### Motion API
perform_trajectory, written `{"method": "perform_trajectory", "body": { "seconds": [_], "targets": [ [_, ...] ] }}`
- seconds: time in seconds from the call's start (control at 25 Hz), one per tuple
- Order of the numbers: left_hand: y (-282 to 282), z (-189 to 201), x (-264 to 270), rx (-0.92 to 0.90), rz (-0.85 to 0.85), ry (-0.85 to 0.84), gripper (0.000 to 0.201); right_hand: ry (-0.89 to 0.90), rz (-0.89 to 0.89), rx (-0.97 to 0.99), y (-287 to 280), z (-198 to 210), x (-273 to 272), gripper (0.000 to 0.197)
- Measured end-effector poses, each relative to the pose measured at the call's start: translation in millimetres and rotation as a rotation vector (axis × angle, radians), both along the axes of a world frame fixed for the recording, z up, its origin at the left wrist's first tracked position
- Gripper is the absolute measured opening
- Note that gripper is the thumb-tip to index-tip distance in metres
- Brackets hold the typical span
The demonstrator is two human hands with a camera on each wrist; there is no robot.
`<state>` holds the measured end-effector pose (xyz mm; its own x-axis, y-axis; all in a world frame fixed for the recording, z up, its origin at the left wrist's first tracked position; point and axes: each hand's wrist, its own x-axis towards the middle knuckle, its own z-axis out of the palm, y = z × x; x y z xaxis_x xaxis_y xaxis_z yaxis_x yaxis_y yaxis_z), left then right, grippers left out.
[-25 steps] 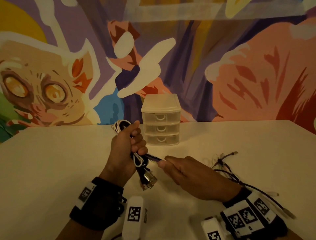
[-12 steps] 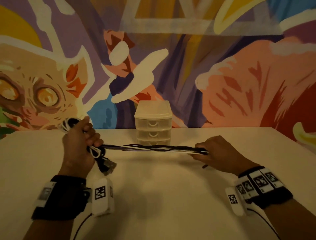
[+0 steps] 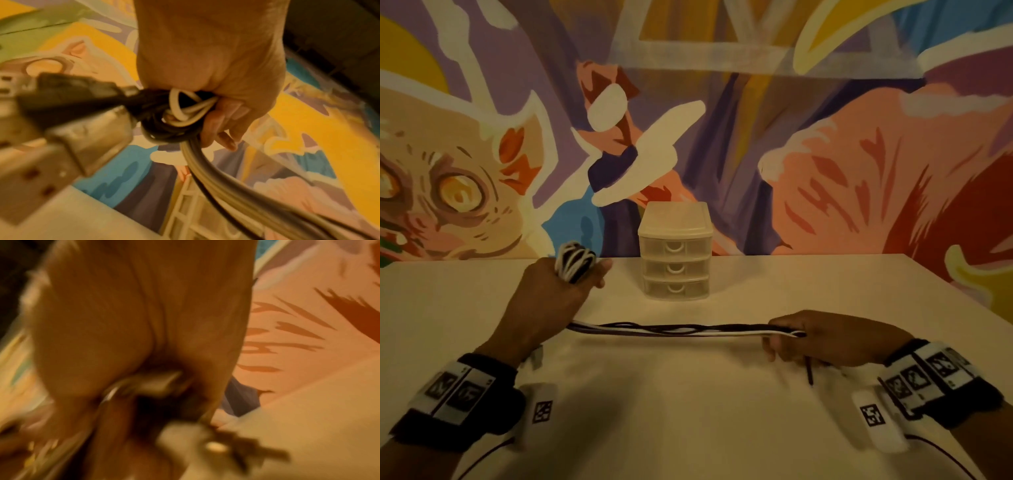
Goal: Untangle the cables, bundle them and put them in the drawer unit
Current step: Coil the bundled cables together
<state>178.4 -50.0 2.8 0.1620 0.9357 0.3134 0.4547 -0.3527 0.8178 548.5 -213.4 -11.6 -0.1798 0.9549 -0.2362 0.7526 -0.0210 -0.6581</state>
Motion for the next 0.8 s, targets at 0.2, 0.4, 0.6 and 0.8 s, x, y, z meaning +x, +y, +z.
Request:
{"method": "perform_trajectory", "body": {
  "seconds": [0.2,0.4,0.6,0.8],
  "targets": [
    [10.9,-8.8,-6.5,-0.04,0.111,-0.156,0.049,0.25,0.007,0.068,-7.8,-16.0,-5.6,0.029],
    [26.0,-21.3,-6.8,-0.1,0.186,-0.375,0.052,0.115,-0.111,0.149,0.5,-30.7,14.9,0.022],
    [29.7,-33.3,-5.5,-0.124,0.188,-0.416,0.05,-0.249,-0.077,0.407,9.4,-36.0,29.5,0.04],
    [31.4,-37.7,-11.8,-0.135,0.207,-0.43,0.048,-0.177,-0.153,0.335,5.6,-34.3,29.5,0.039]
  ]
}}
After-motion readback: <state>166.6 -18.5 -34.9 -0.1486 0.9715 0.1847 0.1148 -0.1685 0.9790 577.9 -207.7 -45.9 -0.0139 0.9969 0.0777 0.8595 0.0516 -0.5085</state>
